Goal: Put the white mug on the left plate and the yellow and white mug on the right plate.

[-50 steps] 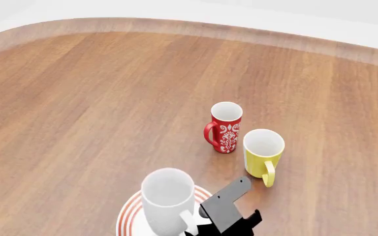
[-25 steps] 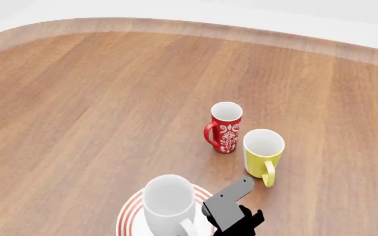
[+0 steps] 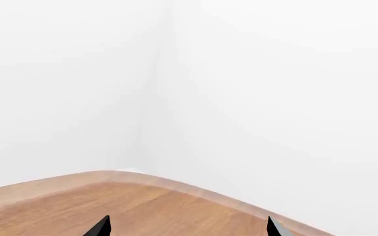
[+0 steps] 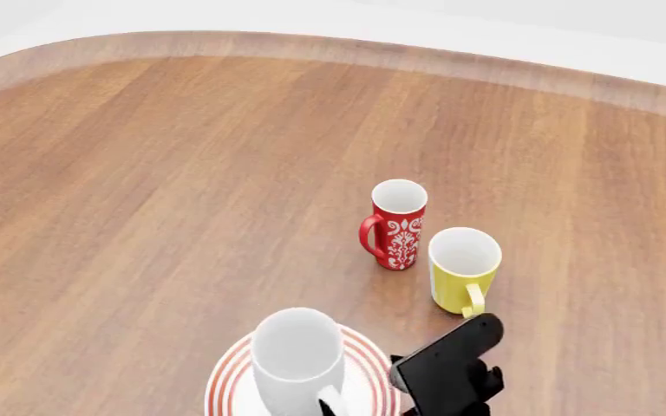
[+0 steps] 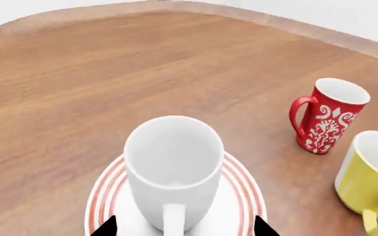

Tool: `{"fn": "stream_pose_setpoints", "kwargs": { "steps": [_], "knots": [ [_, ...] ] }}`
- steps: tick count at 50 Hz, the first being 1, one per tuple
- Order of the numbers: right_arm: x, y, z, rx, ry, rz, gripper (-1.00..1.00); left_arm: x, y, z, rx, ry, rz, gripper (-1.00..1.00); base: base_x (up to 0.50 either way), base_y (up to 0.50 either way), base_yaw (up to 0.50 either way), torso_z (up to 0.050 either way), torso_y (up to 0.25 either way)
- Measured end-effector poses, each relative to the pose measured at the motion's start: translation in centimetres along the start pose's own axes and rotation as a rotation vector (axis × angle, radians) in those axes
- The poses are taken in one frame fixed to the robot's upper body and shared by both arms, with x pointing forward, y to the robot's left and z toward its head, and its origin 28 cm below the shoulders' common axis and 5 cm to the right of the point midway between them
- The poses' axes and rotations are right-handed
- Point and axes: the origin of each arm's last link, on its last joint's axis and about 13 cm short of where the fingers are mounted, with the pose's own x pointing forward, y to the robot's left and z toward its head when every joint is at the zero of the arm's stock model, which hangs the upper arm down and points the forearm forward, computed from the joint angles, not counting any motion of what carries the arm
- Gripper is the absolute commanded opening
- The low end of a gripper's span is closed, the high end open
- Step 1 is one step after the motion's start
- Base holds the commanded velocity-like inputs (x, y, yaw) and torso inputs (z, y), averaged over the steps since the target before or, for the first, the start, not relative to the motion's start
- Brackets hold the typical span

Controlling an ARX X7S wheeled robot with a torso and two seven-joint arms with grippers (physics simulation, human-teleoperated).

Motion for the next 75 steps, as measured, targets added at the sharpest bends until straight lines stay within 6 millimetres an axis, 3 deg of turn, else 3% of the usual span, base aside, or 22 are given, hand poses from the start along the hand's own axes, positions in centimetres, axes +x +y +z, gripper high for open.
{"fn": "stream_pose_setpoints", "kwargs": {
  "steps": [15, 27, 52, 75],
  "knots": [
    [-2.9, 0.1, 2.6, -0.022, -0.196, -0.075, 1.0, 0.1, 0.0, 0.0, 0.001, -0.001, 0.001, 1.0, 0.0, 0.0, 0.0, 0.0, 0.0],
    [-3.9, -0.4, 4.0, -0.001, -0.299, -0.17, 1.0, 0.0, 0.0, 0.2, 0.001, -0.007, 0.004, 1.0, 0.0, 0.0, 0.0, 0.0, 0.0],
    [-2.3, -2.1, 4.5, 0.054, -0.285, -0.509, 1.0, 0.0, 0.0, 0.4, 0.0, -0.011, 0.003, 1.0, 0.0, 0.0, 0.0, 0.0, 0.0],
    [-1.0, -2.3, 4.0, 0.001, -0.226, -0.605, 1.0, 0.0, 0.0, 0.5, -0.001, -0.014, -0.001, 1.0, 0.0, 0.0, 0.0, 0.0, 0.0]
  ]
}}
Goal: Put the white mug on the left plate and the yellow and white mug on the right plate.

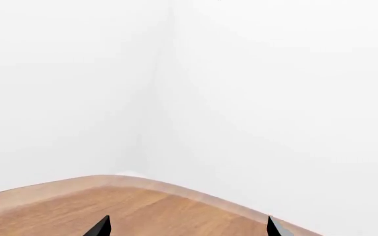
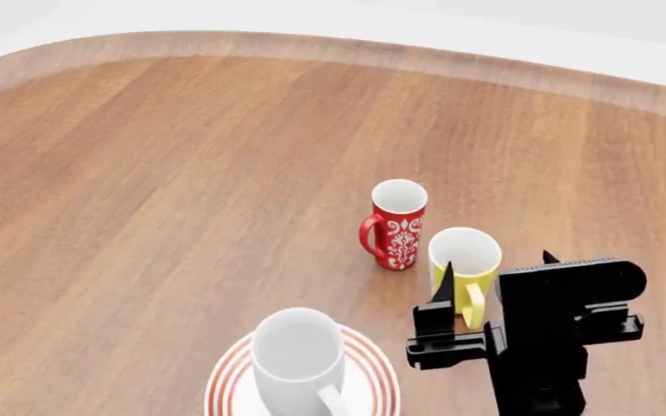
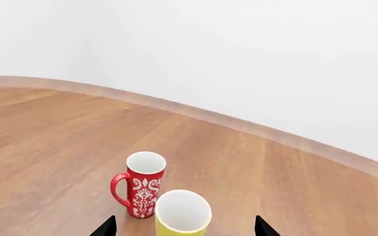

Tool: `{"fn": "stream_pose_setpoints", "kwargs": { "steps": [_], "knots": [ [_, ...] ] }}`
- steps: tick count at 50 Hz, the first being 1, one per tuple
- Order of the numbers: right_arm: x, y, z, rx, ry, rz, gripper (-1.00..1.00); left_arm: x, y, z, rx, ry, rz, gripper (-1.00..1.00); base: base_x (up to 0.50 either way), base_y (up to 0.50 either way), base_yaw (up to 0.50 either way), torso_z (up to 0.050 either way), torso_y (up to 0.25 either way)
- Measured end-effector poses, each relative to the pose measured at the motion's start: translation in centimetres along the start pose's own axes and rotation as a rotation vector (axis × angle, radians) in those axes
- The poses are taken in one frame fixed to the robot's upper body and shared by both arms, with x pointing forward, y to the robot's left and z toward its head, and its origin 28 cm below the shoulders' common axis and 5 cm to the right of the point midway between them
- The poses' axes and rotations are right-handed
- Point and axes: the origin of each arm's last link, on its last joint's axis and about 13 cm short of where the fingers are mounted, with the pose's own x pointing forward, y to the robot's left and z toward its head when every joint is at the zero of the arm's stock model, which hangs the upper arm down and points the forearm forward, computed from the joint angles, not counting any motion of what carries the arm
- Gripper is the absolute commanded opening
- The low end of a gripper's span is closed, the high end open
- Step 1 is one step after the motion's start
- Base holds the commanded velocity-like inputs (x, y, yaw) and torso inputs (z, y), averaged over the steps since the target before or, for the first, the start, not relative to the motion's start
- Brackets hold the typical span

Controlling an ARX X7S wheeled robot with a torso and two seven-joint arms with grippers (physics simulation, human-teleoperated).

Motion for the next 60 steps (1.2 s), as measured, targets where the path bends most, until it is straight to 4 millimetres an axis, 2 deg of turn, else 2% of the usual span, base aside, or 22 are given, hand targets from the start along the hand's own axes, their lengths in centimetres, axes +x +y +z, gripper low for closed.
{"fn": "stream_pose_setpoints", "kwargs": {
  "steps": [5, 15, 21, 34, 41, 53, 60],
  "knots": [
    [1.8, -0.1, 0.9, -0.017, -0.021, -0.015, 1.0, 0.2, 0.0, 0.0, -0.002, -0.002, -0.005, 1.0, 0.0, 0.0, 0.0, 0.0, 0.0],
    [7.7, -0.6, 1.8, -0.032, -0.003, -0.056, 1.0, 0.3, 0.1, 0.2, -0.011, -0.01, -0.009, 1.0, 0.0, 0.0, 0.0, 0.0, 0.0],
    [9.7, -0.7, 2.4, -0.038, 0.023, -0.064, 1.0, 0.1, 0.0, 0.2, -0.015, -0.017, -0.029, 1.0, 0.0, 0.0, 0.0, 0.004, -0.167],
    [11.0, -0.4, 3.2, -0.046, 0.081, -0.052, 1.0, -0.2, -0.1, 0.2, -0.032, -0.021, -0.061, 1.0, 0.0, 0.0, 0.0, 0.005, -0.088],
    [11.3, -0.2, 3.8, -0.044, 0.097, -0.046, 1.0, -0.3, -0.1, 0.3, -0.04, -0.024, -0.072, 1.0, 0.0, 0.0, 0.0, 0.017, -0.25],
    [11.5, -0.1, 4.5, -0.027, 0.095, -0.047, 1.0, -0.3, 0.0, 0.3, -0.033, -0.028, -0.062, 1.0, 0.0, 0.0, 0.0, 0.0, 0.0],
    [11.6, -0.1, 4.7, -0.019, 0.089, -0.049, 1.0, -0.3, 0.0, 0.2, -0.024, -0.034, -0.056, 1.0, 0.0, 0.0, 0.0, 0.0, -0.204]
  ]
}}
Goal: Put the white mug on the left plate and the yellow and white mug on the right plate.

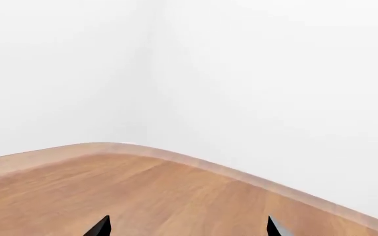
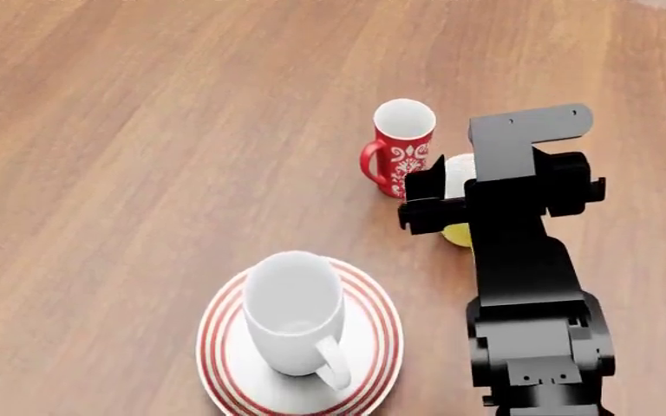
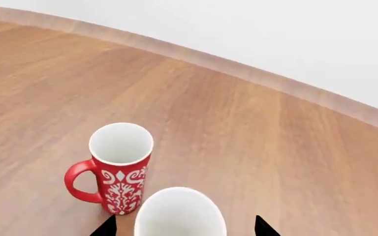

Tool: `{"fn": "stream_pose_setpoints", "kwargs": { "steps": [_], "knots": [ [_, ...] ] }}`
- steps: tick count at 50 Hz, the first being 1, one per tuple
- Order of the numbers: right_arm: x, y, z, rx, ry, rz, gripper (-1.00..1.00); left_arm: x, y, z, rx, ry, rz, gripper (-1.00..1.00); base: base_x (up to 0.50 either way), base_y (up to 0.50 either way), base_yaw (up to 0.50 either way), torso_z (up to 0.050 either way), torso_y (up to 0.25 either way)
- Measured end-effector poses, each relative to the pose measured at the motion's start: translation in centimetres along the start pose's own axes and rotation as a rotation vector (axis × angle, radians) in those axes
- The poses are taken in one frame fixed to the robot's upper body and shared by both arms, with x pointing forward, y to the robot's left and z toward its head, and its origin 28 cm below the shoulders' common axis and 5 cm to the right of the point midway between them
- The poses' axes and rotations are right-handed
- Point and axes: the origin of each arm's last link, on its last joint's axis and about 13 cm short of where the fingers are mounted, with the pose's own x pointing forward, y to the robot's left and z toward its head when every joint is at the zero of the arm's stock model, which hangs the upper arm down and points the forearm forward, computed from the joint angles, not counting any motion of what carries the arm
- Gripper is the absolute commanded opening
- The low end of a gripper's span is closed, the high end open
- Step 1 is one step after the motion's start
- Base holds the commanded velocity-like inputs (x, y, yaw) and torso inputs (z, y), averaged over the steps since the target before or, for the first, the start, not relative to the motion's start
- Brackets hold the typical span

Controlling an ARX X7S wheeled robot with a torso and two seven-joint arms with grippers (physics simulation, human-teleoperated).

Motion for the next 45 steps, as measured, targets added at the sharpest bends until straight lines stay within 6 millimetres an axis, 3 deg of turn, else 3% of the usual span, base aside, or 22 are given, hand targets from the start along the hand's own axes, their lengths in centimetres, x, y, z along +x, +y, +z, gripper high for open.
{"fn": "stream_pose_setpoints", "kwargs": {
  "steps": [11, 21, 45],
  "knots": [
    [0.0, 0.0, -0.2, 0.01, 0.003, 0.001, 1.0, -0.1, 0.1, -0.1, -0.001, 0.001, 0.007, 1.0, 0.0, 0.0, 0.0, 0.0, 0.0],
    [-0.1, 0.0, -0.6, 0.022, 0.007, 0.003, 1.0, -0.1, 0.1, 0.0, 0.005, -0.007, 0.013, 1.0, 0.0, 0.0, 0.0, 0.0, -0.25],
    [-0.5, -0.6, -1.9, 0.054, 0.031, -0.008, 1.0, 0.0, 0.2, 0.1, -0.002, -0.008, 0.029, 1.0, 0.0, 0.0, 0.0, 0.0, -0.018]
  ]
}}
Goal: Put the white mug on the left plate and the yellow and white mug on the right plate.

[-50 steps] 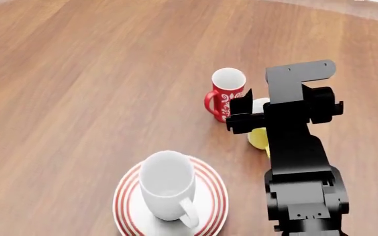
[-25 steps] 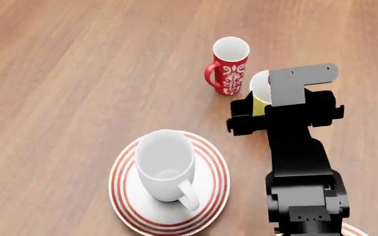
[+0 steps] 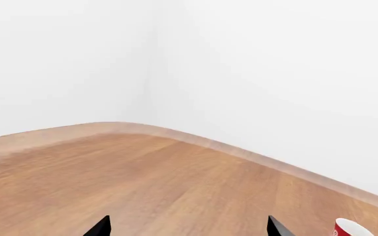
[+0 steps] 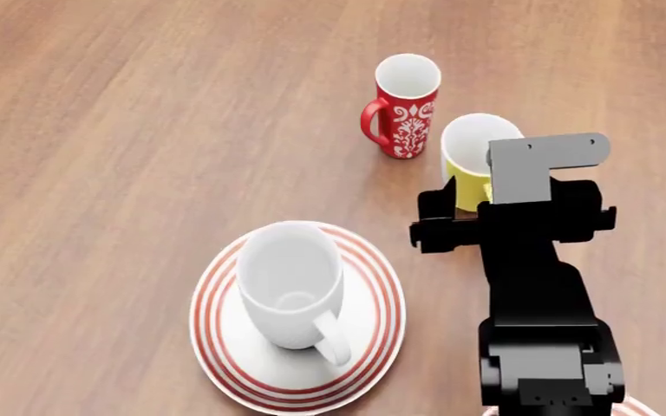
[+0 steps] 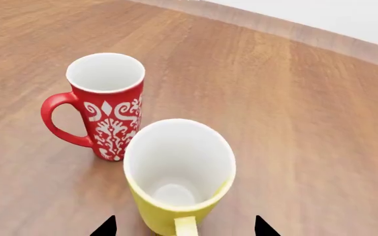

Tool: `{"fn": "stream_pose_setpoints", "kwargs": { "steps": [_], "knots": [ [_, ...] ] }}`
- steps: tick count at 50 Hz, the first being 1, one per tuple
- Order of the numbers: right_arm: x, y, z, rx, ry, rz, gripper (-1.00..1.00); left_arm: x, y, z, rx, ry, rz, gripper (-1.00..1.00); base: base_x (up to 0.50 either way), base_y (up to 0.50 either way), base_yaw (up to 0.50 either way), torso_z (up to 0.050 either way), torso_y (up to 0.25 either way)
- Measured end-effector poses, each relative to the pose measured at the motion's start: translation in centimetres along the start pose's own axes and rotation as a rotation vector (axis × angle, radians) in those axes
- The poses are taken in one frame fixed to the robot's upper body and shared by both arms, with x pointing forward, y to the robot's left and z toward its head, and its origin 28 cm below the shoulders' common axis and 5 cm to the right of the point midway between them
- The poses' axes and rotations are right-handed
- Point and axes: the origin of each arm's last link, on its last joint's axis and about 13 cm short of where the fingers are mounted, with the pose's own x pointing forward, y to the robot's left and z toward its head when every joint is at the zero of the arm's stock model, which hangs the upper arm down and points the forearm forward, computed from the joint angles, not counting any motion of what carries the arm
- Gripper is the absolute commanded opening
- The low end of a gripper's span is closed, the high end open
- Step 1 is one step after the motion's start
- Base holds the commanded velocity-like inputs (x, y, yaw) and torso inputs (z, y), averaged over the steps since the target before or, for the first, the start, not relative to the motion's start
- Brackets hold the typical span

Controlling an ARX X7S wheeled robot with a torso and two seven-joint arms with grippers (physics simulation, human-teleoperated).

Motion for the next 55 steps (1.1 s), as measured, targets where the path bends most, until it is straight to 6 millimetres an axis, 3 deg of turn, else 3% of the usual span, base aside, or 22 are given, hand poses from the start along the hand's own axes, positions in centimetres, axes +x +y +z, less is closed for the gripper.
{"fn": "stream_pose_setpoints", "kwargs": {
  "steps": [12, 29, 55],
  "knots": [
    [-0.1, -0.1, -0.4, 0.011, 0.011, 0.0, 1.0, 0.0, 0.1, 0.0, -0.005, -0.001, 0.005, 1.0, 0.0, 0.0, 0.0, 0.0, -0.097],
    [0.2, -0.5, 0.7, 0.047, -0.093, 0.001, 1.0, -0.1, 0.1, 0.0, -0.004, -0.002, 0.008, 1.0, 0.0, 0.0, 0.0, 0.0, 0.0],
    [0.0, -0.8, 0.2, 0.078, -0.107, -0.003, 1.0, -0.1, 0.1, 0.1, 0.01, -0.012, 0.008, 1.0, 0.0, 0.0, 0.0, 0.0, -0.115]
  ]
}}
